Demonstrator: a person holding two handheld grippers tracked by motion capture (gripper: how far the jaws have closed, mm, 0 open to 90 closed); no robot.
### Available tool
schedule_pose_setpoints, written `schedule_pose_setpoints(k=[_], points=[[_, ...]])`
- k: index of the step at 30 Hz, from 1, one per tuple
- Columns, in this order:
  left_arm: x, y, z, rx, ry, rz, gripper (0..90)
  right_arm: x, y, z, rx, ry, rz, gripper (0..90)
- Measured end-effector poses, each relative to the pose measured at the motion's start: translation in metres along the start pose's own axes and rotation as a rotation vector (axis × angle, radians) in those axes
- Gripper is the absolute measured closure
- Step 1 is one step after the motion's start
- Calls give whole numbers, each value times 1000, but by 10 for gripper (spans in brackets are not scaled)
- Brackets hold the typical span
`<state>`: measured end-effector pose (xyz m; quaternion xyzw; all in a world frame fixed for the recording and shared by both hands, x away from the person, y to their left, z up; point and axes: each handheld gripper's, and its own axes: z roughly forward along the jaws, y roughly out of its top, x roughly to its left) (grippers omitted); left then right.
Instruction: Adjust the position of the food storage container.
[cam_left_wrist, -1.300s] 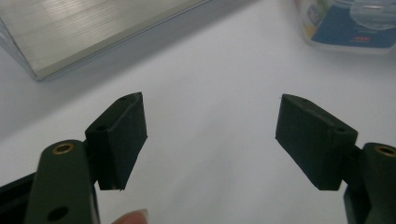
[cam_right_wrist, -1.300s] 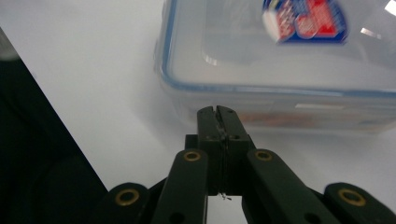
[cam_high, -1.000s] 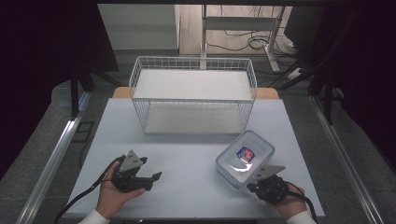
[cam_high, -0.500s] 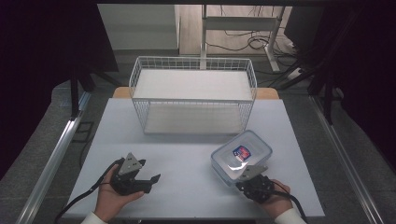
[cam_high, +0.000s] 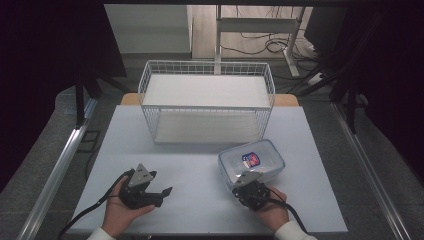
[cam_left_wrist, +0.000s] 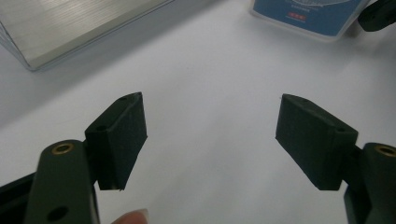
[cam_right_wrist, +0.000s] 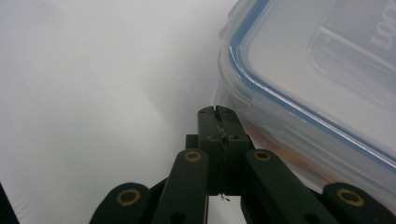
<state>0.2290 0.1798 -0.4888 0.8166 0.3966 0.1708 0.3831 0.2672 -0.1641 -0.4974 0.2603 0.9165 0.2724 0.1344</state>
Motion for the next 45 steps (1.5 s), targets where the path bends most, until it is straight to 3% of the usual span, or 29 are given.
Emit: schedule_pose_setpoints(k=[3,4,5,6,7,8,10,12,13,14,15,16,18,21,23,28,38,45], points=[[1,-1,0,2,2,1,247,-2,1,-12,-26,17,18,886],[1,-1,0,3,3,0,247,-3,3,-26,-63,13,25,886],[1,-1,0,3,3,0,247,-3,3,-26,-63,13,25,886],[2,-1,0,4,4,2,247,-8,6,-43,-99,-4,25,886],[2,-1,0,4,4,2,247,-8,6,-43,-99,-4,25,886],[2,0,-1,1,6,0,247,-18,9,-59,-132,-22,39,886],[2,0,-1,-2,8,-1,247,-33,11,-73,-154,-50,61,886],[2,0,-1,-1,9,-1,248,-39,12,-77,-160,-59,79,886],[1,0,-1,-3,8,-3,248,-53,12,-85,-163,-79,100,886],[1,0,-1,-4,7,-5,247,-70,12,-92,-180,-134,127,886],[1,0,-1,-4,7,-5,248,-70,12,-92,-180,-134,127,886],[2,0,0,-3,5,-3,248,-94,7,-96,-185,-174,180,886],[2,0,0,-2,6,-3,248,-103,4,-96,-186,-184,203,887],[2,0,0,0,9,-3,248,-138,-9,-86,-154,-223,284,887],[2,0,0,2,9,-1,247,-154,-15,-78,-126,-235,313,887],[1,0,0,-4,-4,-9,247,-174,-19,-63,-58,-217,331,887],[2,-1,-1,0,-4,-10,247,-179,-29,-38,29,-172,343,887],[3,-1,-1,-8,-17,-17,247,-176,-27,-39,34,-160,332,888]])
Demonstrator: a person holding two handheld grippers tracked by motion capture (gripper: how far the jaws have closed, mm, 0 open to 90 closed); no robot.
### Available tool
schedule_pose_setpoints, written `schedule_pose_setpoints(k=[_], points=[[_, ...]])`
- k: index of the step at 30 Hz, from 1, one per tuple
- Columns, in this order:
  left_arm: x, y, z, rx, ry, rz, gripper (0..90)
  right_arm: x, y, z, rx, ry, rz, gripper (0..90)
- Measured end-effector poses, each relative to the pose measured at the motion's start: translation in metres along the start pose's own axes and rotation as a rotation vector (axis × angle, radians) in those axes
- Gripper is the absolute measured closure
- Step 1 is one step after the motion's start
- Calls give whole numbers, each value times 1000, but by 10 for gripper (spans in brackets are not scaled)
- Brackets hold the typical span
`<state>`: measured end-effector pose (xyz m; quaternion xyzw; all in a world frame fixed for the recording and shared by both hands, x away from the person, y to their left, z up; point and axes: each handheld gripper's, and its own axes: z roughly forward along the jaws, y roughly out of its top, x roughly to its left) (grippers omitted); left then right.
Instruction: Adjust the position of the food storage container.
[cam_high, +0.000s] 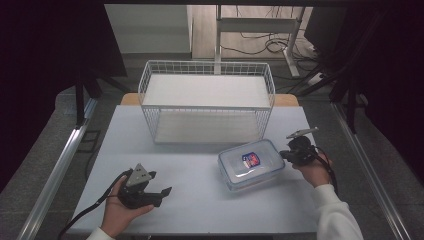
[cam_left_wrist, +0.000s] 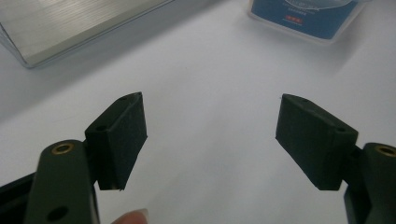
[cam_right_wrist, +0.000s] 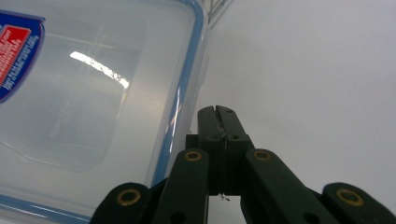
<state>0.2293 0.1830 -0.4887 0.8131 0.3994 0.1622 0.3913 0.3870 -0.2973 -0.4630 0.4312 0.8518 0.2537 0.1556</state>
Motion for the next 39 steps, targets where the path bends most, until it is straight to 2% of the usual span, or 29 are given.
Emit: schedule_pose_setpoints(k=[4,8,11,13,14,17,19,21,23,24,26,27,28,31,37,39], points=[[0,0,0,-1,0,-1,247,0,-2,0,1,-2,5,888],[2,1,0,-2,8,-2,247,5,-3,-1,2,27,6,888],[3,0,0,-4,11,-8,248,20,-3,-2,13,57,-23,888],[4,0,0,-3,12,-8,248,24,-3,-2,13,66,-31,888],[4,0,0,-3,12,-8,248,32,-4,-1,19,79,-43,888],[5,0,0,-1,14,-4,248,40,-4,0,25,97,-52,888],[5,0,-1,0,19,0,248,52,-3,3,20,116,-62,888],[6,0,-1,4,21,1,248,54,-3,3,19,122,-61,888],[7,-1,0,9,33,7,248,66,-3,6,11,142,-47,888],[7,-1,0,9,33,7,247,66,-3,6,11,142,-47,888],[8,-1,-1,6,33,4,247,75,-3,7,10,162,-61,888],[8,-1,-1,5,33,4,247,85,-4,9,24,179,-80,888],[8,-1,-1,5,34,4,247,85,-4,9,24,179,-80,888],[9,-1,-1,15,44,14,246,105,-2,14,27,192,-128,888],[11,-2,-1,14,45,9,245,118,0,16,16,203,-150,887],[13,-4,-1,14,33,-14,246,120,0,17,6,202,-155,887]])
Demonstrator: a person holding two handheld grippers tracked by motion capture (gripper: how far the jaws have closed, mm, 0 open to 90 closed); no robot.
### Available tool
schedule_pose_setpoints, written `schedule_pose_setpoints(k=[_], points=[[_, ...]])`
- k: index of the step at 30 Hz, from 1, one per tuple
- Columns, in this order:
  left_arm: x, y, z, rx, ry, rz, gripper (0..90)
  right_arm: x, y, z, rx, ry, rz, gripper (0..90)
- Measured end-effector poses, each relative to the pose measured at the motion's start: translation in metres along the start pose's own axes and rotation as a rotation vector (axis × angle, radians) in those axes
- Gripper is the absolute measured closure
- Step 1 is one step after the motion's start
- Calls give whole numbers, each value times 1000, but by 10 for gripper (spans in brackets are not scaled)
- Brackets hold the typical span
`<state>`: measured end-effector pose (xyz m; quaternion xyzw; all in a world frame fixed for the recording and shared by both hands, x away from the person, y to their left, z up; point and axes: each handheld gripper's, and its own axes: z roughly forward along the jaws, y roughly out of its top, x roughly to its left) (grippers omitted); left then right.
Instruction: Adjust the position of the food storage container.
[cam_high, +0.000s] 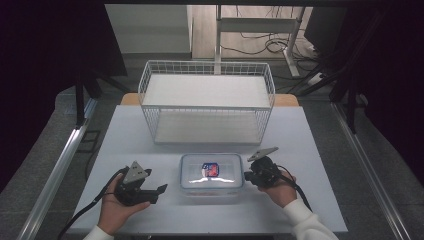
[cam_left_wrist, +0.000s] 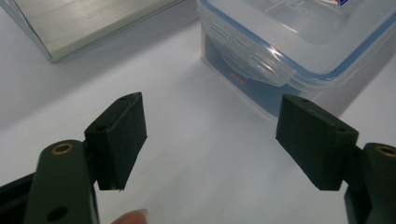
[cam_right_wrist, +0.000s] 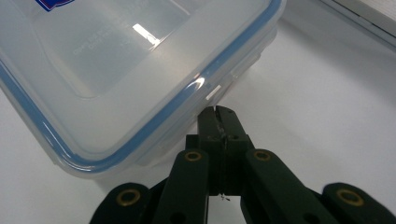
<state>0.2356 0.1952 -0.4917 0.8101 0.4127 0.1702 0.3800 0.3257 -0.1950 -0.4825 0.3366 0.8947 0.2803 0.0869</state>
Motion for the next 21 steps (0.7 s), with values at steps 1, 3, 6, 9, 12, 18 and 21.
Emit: schedule_pose_setpoints(k=[1,3,6,9,12,18,21], points=[[0,0,0,0,0,0,246,0,0,0,0,0,0,887],[3,-1,1,3,3,-12,247,1,0,0,0,-3,3,887],[6,-2,2,-5,1,-44,248,1,-1,-1,-4,-5,-2,887],[7,-2,3,-1,12,-36,247,0,-1,-6,-29,-12,4,886],[8,-2,5,8,8,-41,245,-5,-9,-24,-123,-26,43,885],[9,-1,9,14,-14,-50,244,-9,-27,-43,-231,-25,103,842],[9,0,9,8,-19,-60,245,-7,-35,-50,-261,-21,144,537]])
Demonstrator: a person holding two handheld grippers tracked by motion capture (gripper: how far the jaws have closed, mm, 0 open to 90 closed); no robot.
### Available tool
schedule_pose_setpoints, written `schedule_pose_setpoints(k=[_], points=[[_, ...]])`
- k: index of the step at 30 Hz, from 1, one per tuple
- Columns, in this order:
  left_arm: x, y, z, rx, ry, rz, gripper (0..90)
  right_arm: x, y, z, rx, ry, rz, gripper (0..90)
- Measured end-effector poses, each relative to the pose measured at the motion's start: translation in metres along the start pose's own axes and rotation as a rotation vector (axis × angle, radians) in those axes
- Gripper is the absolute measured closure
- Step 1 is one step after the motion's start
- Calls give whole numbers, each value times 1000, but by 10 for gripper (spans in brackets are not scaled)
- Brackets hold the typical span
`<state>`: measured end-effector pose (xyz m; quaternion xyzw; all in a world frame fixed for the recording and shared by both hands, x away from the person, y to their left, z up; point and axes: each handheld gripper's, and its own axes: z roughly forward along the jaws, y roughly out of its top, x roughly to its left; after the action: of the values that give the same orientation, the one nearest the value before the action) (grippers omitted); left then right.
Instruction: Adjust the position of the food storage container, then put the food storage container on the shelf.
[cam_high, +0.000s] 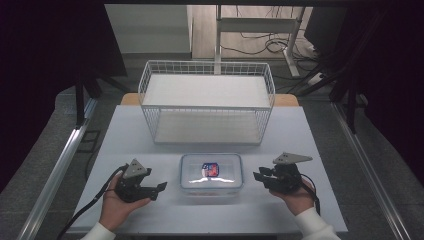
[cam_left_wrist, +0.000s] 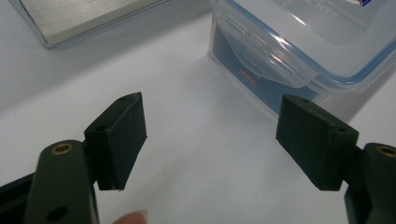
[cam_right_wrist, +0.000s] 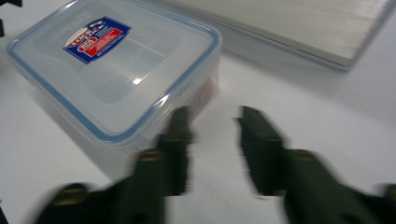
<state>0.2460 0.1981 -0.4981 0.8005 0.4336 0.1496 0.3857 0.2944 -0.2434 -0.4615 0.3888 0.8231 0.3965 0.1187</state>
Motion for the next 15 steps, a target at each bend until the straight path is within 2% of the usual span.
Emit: schedule_pose_setpoints(k=[2,6,9,11,15], points=[[0,0,-1,-1,0,-5,244,2,-4,-4,-11,-7,19,429],[-3,0,-2,-1,-2,-1,242,0,-10,-9,-40,35,59,320],[-5,1,-1,9,-21,-7,229,-2,-11,-9,-48,63,81,306],[-7,2,-1,10,-17,2,223,0,-10,-10,-40,63,74,306],[-8,6,0,-2,-41,-13,211,1,-10,-7,-32,64,69,289]])
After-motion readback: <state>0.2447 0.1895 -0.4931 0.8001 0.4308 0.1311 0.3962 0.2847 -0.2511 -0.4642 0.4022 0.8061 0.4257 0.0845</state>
